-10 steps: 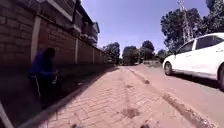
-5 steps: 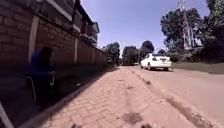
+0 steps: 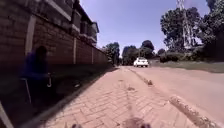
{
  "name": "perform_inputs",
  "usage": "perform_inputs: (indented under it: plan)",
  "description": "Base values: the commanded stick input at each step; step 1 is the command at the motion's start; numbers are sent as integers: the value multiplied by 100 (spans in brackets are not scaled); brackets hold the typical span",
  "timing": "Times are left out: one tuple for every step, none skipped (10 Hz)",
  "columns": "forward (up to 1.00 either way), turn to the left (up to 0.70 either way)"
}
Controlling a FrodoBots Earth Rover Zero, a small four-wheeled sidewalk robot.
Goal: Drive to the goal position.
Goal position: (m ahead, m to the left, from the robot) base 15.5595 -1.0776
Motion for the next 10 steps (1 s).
perform_inputs:
  plan:
    - [30, 0]
    - [30, 0]
    - [30, 0]
    - [30, 0]
    - [30, 0]
    - [30, 0]
    - [30, 0]
    - [30, 0]
    - [30, 0]
    - [30, 0]
